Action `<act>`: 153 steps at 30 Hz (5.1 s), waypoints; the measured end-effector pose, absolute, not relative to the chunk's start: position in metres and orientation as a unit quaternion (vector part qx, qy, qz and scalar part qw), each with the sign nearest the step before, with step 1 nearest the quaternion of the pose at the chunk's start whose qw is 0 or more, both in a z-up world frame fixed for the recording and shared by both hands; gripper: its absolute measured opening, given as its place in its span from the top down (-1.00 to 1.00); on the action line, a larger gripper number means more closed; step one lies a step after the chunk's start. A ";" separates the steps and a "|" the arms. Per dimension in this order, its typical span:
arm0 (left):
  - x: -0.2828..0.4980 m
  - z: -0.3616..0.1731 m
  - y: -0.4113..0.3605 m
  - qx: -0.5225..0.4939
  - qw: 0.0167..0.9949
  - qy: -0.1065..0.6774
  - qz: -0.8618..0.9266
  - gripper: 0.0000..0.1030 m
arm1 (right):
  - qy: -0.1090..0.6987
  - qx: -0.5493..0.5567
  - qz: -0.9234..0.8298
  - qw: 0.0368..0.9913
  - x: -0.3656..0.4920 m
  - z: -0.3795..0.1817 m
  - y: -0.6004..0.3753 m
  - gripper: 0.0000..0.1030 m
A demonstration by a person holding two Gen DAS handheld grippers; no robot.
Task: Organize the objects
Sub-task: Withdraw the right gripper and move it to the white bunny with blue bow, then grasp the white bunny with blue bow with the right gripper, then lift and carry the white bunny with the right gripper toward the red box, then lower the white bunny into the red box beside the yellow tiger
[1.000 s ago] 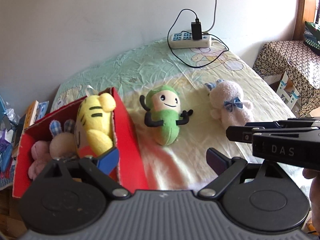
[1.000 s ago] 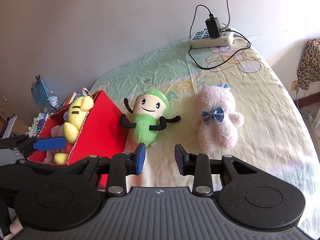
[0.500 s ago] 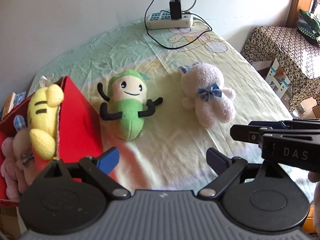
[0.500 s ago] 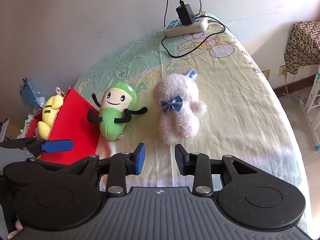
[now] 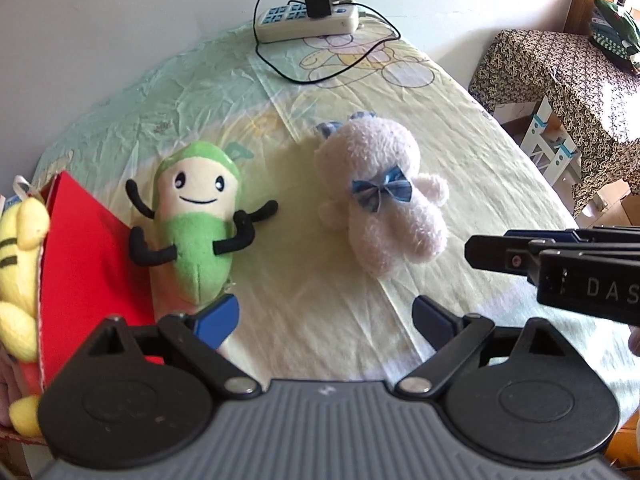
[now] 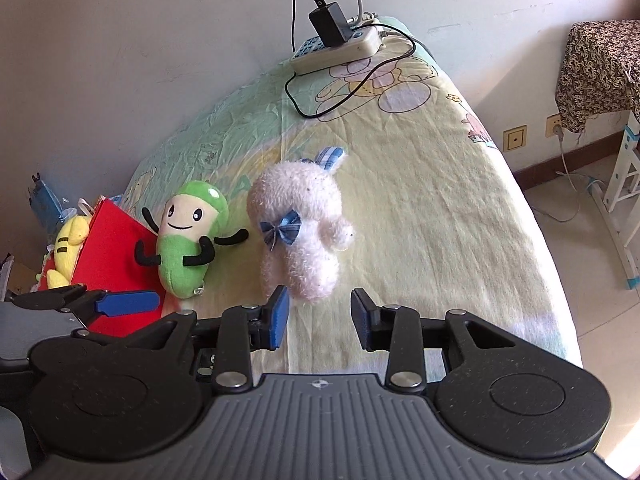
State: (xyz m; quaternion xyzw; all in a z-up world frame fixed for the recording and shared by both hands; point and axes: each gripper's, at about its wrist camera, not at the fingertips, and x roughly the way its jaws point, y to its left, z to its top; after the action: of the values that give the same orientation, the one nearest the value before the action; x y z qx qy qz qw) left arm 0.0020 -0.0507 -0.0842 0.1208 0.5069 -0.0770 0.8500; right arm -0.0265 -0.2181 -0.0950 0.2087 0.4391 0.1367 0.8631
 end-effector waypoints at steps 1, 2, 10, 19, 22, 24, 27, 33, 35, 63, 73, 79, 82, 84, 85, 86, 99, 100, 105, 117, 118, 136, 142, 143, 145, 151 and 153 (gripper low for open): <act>0.005 -0.086 -0.052 0.119 0.850 0.506 -0.080 -0.81 | 0.438 0.211 0.137 0.863 -0.023 -0.096 -0.220 0.26; 0.008 -0.087 -0.053 0.114 0.851 0.506 -0.084 -0.81 | 0.437 0.214 0.139 0.862 -0.019 -0.096 -0.222 0.21; 0.035 -0.098 -0.050 0.058 0.848 0.514 -0.118 -0.71 | 0.441 0.242 0.157 0.850 0.014 -0.105 -0.229 0.20; 0.060 -0.108 -0.057 0.041 0.850 0.502 -0.152 -0.61 | 0.455 0.264 0.171 0.833 0.047 -0.123 -0.230 0.07; 0.069 -0.115 -0.059 0.031 0.847 0.504 -0.163 -0.61 | 0.459 0.274 0.181 0.826 0.056 -0.129 -0.229 0.04; 0.074 -0.118 -0.059 0.026 0.846 0.505 -0.170 -0.61 | 0.459 0.285 0.194 0.819 0.061 -0.133 -0.229 0.02; 0.082 -0.125 -0.060 0.022 0.842 0.509 -0.177 -0.46 | 0.458 0.296 0.215 0.810 0.068 -0.137 -0.225 -0.04; 0.092 -0.135 -0.057 0.028 0.841 0.513 -0.166 -0.39 | 0.454 0.303 0.241 0.802 0.076 -0.143 -0.212 -0.06; 0.094 -0.136 -0.056 0.032 0.842 0.514 -0.161 -0.31 | 0.453 0.303 0.252 0.799 0.077 -0.143 -0.209 0.08; 0.013 -0.098 -0.050 0.057 0.851 0.493 -0.171 -0.15 | 0.444 0.217 0.272 0.825 0.000 -0.093 -0.181 0.15; -0.032 -0.089 -0.035 0.064 0.859 0.482 -0.162 -0.15 | 0.446 0.196 0.294 0.823 -0.034 -0.083 -0.161 0.15; -0.056 -0.085 -0.022 0.071 0.863 0.477 -0.149 -0.15 | 0.451 0.184 0.314 0.815 -0.050 -0.081 -0.144 0.15; -0.068 -0.083 -0.012 0.076 0.866 0.475 -0.140 -0.15 | 0.456 0.178 0.325 0.809 -0.058 -0.080 -0.132 0.15; -0.075 -0.082 -0.002 0.074 0.866 0.476 -0.135 -0.15 | 0.460 0.172 0.332 0.805 -0.062 -0.079 -0.121 0.15; -0.078 -0.082 0.003 0.072 0.866 0.477 -0.134 -0.15 | 0.463 0.168 0.335 0.803 -0.065 -0.079 -0.116 0.15; -0.081 -0.081 0.008 0.071 0.865 0.479 -0.134 -0.15 | 0.465 0.163 0.337 0.802 -0.067 -0.078 -0.110 0.15; -0.129 -0.073 0.097 0.087 0.854 0.484 -0.167 -0.15 | 0.509 0.151 0.347 0.773 -0.098 -0.072 -0.025 0.16; -0.132 -0.072 0.105 0.086 0.854 0.484 -0.170 -0.15 | 0.512 0.148 0.348 0.771 -0.101 -0.072 -0.016 0.16; -0.151 -0.065 0.148 0.093 0.851 0.484 -0.183 -0.15 | 0.522 0.138 0.362 0.760 -0.109 -0.067 0.024 0.16; -0.180 -0.038 0.244 0.099 0.866 0.465 -0.155 -0.15 | 0.503 0.119 0.417 0.747 -0.113 -0.052 0.115 0.16; -0.181 -0.035 0.250 0.099 0.868 0.462 -0.151 -0.15 | 0.500 0.118 0.422 0.747 -0.114 -0.050 0.120 0.16; -0.176 0.023 0.324 0.092 0.915 0.380 -0.102 -0.15 | 0.415 0.110 0.466 0.774 -0.098 0.000 0.186 0.15; -0.149 0.030 0.318 0.079 0.924 0.356 -0.116 -0.15 | 0.394 0.107 0.434 0.803 -0.080 0.008 0.179 0.15; -0.144 0.030 0.314 0.080 0.924 0.354 -0.118 -0.15 | 0.391 0.107 0.427 0.808 -0.077 0.009 0.176 0.15; -0.134 0.028 0.305 0.082 0.926 0.349 -0.122 -0.15 | 0.388 0.108 0.416 0.816 -0.070 0.010 0.170 0.15; -0.105 0.019 0.289 0.070 0.924 0.351 -0.135 -0.15 | 0.385 0.096 0.387 0.833 -0.055 0.008 0.153 0.15; -0.095 0.014 0.283 0.063 0.923 0.354 -0.137 -0.15 | 0.386 0.092 0.379 0.836 -0.050 0.006 0.148 0.15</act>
State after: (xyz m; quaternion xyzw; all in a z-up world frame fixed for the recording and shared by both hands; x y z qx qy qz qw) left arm -0.0950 0.2831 0.0140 0.0628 0.3545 -0.1368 0.9229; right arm -0.0496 0.1484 0.0062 0.0916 0.3865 0.3791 0.8358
